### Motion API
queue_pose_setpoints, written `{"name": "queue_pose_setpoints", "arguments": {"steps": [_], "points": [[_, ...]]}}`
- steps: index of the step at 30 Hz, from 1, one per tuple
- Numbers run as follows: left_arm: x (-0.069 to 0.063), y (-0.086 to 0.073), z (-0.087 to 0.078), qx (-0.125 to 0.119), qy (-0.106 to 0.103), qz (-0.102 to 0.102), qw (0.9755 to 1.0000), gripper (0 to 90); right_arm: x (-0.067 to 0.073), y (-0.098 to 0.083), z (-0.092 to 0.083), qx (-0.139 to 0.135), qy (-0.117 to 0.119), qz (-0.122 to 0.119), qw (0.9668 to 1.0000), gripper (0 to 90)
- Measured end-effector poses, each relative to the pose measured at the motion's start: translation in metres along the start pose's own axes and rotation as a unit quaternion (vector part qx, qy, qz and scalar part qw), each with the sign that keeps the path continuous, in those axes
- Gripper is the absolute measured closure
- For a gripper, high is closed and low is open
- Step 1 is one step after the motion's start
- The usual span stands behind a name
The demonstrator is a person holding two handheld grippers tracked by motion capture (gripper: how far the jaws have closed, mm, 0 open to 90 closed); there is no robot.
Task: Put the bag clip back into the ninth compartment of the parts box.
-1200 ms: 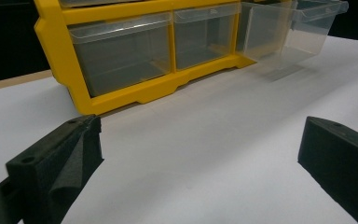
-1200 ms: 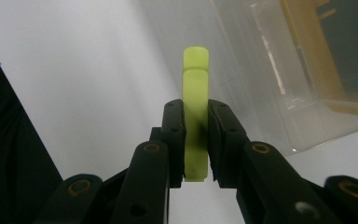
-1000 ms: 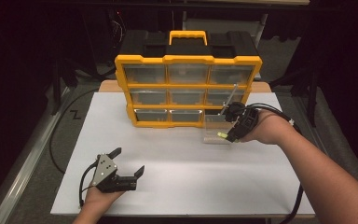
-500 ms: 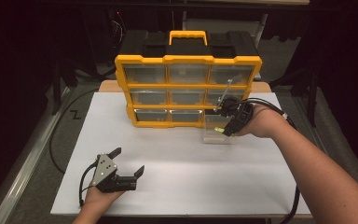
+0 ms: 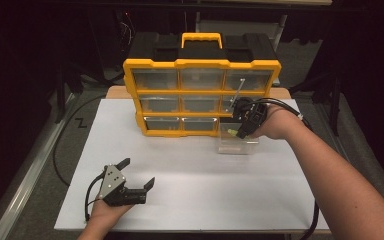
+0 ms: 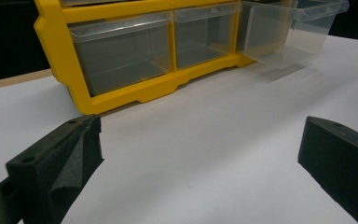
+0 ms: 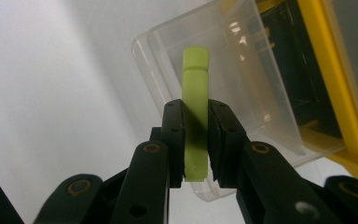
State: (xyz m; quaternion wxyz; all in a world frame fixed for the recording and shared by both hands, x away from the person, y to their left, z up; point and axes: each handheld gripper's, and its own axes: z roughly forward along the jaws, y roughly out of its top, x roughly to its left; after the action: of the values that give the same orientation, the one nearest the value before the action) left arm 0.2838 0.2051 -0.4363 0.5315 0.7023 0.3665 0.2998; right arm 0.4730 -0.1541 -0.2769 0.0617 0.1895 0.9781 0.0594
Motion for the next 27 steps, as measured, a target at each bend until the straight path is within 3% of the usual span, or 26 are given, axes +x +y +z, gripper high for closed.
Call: {"name": "queue_pose_setpoints", "arguments": {"steps": [14,27], "points": [[0.000,0.000,0.000,0.001,-0.001,0.002,1.0000,0.4,-0.010,0.006,0.005,0.006,-0.011,0.003,0.9999,80.2],[0.000,0.000,0.000,0.001,-0.001,0.002,1.0000,0.3,-0.010,0.004,0.014,0.011,-0.013,0.003,0.9999,80.2]]}}
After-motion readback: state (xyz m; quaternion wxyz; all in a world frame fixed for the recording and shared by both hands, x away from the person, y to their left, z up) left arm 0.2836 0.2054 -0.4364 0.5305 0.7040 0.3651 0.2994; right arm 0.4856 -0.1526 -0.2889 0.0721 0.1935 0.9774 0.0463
